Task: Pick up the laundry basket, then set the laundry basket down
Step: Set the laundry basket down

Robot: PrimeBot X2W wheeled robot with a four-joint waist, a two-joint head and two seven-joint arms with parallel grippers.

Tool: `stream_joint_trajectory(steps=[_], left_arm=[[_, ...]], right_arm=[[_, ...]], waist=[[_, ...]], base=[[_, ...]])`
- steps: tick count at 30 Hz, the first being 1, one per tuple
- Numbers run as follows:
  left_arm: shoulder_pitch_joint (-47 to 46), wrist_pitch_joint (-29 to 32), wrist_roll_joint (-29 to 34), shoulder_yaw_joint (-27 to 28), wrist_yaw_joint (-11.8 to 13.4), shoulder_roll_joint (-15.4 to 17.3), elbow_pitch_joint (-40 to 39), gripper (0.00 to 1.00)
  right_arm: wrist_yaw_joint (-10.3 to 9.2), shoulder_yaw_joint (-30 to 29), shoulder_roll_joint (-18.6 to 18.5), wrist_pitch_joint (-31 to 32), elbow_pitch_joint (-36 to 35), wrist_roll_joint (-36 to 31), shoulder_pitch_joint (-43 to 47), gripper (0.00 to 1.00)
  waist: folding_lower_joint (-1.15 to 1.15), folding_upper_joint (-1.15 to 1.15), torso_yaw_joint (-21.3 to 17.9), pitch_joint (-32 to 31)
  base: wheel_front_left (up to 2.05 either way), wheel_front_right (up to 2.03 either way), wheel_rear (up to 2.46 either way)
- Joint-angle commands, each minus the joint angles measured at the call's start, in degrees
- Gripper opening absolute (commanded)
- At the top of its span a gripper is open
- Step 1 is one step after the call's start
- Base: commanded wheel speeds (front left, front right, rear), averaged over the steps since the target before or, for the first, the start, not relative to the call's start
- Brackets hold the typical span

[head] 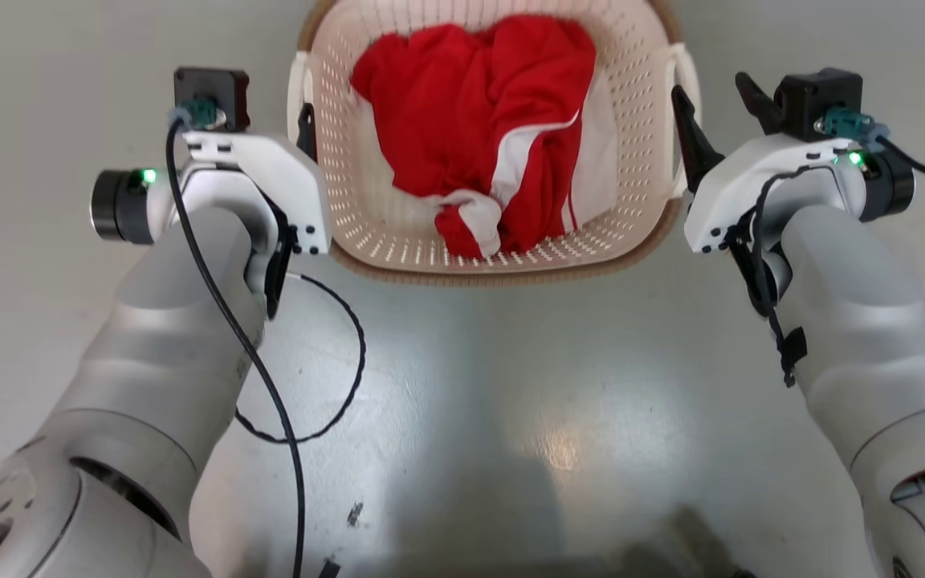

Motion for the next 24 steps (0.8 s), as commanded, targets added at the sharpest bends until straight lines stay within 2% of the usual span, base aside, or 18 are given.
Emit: stream_joint_trajectory(steps=[1, 8, 17, 24], left_arm=[[1.39, -1.19, -0.21, 1.05, -0.16, 1.12, -0.16, 1.00], [5.00, -2.45, 0.02, 4.34, -0.24, 2.03, -3.95, 1.00], [13.88, -2.48, 6.82, 13.23, 1.85, 4.81, -15.38, 1.00], [21.15, -2.48, 11.49, 19.95, 1.61, 5.40, -20.39, 1.00]], right_arm=[[0.36, -0.07, 1.20, -0.75, -1.71, -0.38, 3.05, 1.00], [0.36, -5.78, 1.20, -0.80, -10.04, -4.87, 9.45, 1.00], [0.36, -12.50, 1.20, -0.81, -17.88, -9.17, 17.01, 1.00], [0.36, -16.33, 1.20, -0.82, -22.99, -12.50, 22.24, 1.00]], waist=[[0.00, 0.00, -0.21, -2.26], [0.00, 0.00, -0.01, -10.34], [0.00, 0.00, 0.62, -20.12], [0.00, 0.00, 1.22, -27.69]], base=[[0.00, 0.00, 0.00], [0.00, 0.00, 0.00], [0.00, 0.00, 0.00], [0.00, 0.00, 0.00]])
